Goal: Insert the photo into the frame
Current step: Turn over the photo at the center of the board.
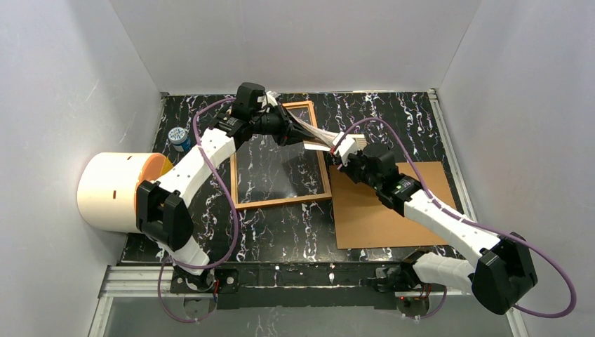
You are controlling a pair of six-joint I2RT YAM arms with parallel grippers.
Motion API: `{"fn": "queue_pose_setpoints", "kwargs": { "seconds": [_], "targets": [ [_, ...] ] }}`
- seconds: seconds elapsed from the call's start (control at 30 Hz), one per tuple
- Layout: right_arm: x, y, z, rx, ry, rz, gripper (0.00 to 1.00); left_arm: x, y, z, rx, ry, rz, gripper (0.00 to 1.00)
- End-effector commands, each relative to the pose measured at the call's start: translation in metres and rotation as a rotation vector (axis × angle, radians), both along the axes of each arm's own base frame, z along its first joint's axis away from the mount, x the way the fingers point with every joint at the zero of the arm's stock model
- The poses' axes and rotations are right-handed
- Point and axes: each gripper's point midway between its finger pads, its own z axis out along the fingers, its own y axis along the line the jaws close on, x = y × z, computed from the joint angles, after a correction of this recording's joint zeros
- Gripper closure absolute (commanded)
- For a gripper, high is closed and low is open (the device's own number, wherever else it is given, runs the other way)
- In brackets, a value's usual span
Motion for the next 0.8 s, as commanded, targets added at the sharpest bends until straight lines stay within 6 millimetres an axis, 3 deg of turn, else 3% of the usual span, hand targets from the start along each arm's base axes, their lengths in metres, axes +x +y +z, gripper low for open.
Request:
{"fn": "queue_pose_setpoints", "kwargs": {
  "seconds": [0.0,0.07,0.2,0.37,0.47,0.63,0.77],
  "targets": [
    [0.008,0.004,0.034,0.066,-0.106,-0.013,0.96,-0.011,0.009,0.016,-0.022,-0.015,-0.01,1.0],
    [0.007,0.004,0.042,0.077,-0.112,-0.014,0.99,-0.008,0.009,0.017,-0.019,-0.025,-0.004,0.98],
    [0.005,0.003,0.057,0.093,-0.129,-0.007,0.99,-0.003,0.009,0.026,-0.021,-0.06,0.004,0.81],
    [0.003,0.005,0.082,0.159,-0.172,-0.009,0.99,0.008,0.01,0.044,-0.01,-0.145,0.018,0.38],
    [0.003,0.008,0.099,0.233,-0.18,-0.026,0.99,0.019,0.022,0.05,0.063,-0.205,0.05,0.21],
    [0.006,0.012,0.119,0.378,-0.152,-0.084,0.99,0.044,0.073,0.049,0.279,-0.271,0.194,0.03],
    [0.011,0.022,0.127,0.505,-0.068,-0.136,0.99,0.057,0.136,0.055,0.526,-0.36,0.343,0.02]
  ]
}}
